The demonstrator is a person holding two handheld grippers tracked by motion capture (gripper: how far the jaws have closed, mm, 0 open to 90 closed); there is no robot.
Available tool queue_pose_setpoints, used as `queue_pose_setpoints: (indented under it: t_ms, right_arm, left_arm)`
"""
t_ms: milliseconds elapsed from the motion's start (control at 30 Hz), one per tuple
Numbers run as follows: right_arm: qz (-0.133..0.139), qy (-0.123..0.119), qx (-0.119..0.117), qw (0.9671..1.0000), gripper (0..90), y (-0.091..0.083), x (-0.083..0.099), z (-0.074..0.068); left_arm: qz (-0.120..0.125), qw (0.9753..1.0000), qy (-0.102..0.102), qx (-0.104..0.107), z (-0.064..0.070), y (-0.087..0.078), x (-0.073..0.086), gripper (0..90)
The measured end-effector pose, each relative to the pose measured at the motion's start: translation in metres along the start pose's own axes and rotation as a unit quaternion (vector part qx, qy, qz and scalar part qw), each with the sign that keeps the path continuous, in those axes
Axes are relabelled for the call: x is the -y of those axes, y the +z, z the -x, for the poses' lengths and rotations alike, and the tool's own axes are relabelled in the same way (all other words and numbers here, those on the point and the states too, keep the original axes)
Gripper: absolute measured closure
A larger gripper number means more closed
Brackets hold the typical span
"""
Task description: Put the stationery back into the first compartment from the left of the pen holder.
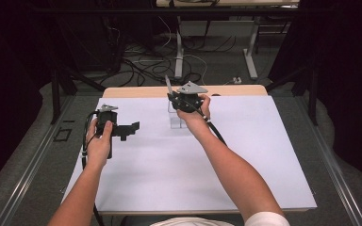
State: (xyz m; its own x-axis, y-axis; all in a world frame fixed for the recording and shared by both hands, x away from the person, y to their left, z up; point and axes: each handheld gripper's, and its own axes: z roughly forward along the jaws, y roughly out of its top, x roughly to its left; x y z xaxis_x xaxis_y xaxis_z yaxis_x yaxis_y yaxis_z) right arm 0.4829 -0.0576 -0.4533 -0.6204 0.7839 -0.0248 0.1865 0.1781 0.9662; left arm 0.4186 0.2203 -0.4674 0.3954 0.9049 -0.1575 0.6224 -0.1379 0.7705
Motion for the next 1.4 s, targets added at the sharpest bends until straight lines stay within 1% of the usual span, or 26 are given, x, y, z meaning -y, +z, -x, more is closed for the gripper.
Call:
queue_pose_setpoints:
  t_ms: [67,100,133,167,200,267,300,433,467,567,600,700,767,800,867,900,933,1067,1167,1267,1400]
  right_arm:
    - [0.003,0.002,0.008,1.0000,79.6,0.003,0.002,0.002]
    - [-0.005,0.004,0.011,0.9999,79.6,0.003,0.002,0.003]
    - [0.001,0.006,0.011,0.9999,79.6,0.005,0.004,0.004]
    - [-0.007,0.010,0.013,0.9998,79.6,0.006,0.004,0.005]
    - [-0.004,0.017,0.013,0.9998,79.6,0.008,0.006,0.006]
    - [-0.009,0.025,0.015,0.9995,79.6,0.011,0.009,0.008]
    - [-0.009,0.031,0.017,0.9993,79.6,0.012,0.010,0.009]
    - [-0.014,0.042,0.022,0.9988,79.6,0.016,0.014,0.011]
    - [-0.016,0.039,0.024,0.9988,79.6,0.017,0.015,0.012]
    - [-0.018,0.042,0.029,0.9985,79.6,0.020,0.017,0.013]
    - [-0.023,0.043,0.029,0.9984,79.6,0.020,0.018,0.013]
    - [-0.022,0.047,0.032,0.9982,79.6,0.022,0.019,0.014]
    - [-0.026,0.044,0.032,0.9982,79.5,0.022,0.021,0.014]
    - [-0.035,0.045,0.032,0.9978,79.5,0.023,0.021,0.014]
    - [-0.030,0.046,0.032,0.9980,79.5,0.025,0.023,0.014]
    - [-0.033,0.048,0.029,0.9979,79.5,0.026,0.024,0.014]
    - [-0.034,0.051,0.031,0.9977,79.5,0.026,0.025,0.014]
    - [-0.046,0.050,0.025,0.9974,79.5,0.029,0.028,0.013]
    - [-0.049,0.052,0.029,0.9971,79.5,0.030,0.030,0.012]
    - [-0.055,0.052,0.027,0.9967,79.3,0.030,0.030,0.011]
    - [-0.056,0.054,0.025,0.9967,75.2,0.029,0.030,0.010]
  left_arm:
    - [0.000,1.0000,0.000,0.001,0.000,0.000,0.000,0.0]
    - [0.000,1.0000,0.000,0.001,0.000,0.000,0.000,0.0]
    - [0.000,1.0000,-0.002,0.001,0.001,0.000,0.000,0.0]
    - [0.000,1.0000,-0.003,0.002,0.001,0.000,0.000,0.0]
    - [-0.001,1.0000,-0.001,0.003,0.002,0.000,0.000,0.0]
    - [-0.005,1.0000,0.002,0.006,0.002,0.001,0.000,0.0]
    - [-0.005,1.0000,0.004,0.003,0.003,0.001,0.000,0.0]
    - [-0.007,1.0000,0.003,0.006,0.004,0.002,0.000,0.0]
    - [-0.007,1.0000,0.003,0.006,0.004,0.002,0.001,0.0]
    - [-0.007,1.0000,0.003,0.006,0.004,0.002,0.001,0.0]
    - [-0.005,1.0000,0.003,0.006,0.004,0.003,0.001,0.0]
    - [-0.005,1.0000,0.002,0.007,0.004,0.003,0.001,0.0]
    - [-0.007,1.0000,0.002,0.007,0.003,0.003,0.000,0.0]
    - [-0.006,1.0000,0.001,0.007,0.003,0.004,0.001,0.0]
    - [-0.008,0.9999,-0.001,0.007,0.002,0.006,0.000,0.0]
    - [-0.009,0.9999,-0.001,0.005,0.002,0.006,0.000,0.0]
    - [-0.009,0.9999,-0.002,0.004,0.001,0.006,0.000,0.0]
    - [-0.006,1.0000,-0.007,0.003,0.000,0.004,0.000,0.0]
    - [-0.006,1.0000,-0.007,0.002,-0.001,0.004,0.001,0.0]
    - [-0.006,1.0000,-0.007,0.002,-0.001,0.004,0.001,0.0]
    - [-0.006,1.0000,-0.005,0.004,0.000,0.003,0.001,0.0]
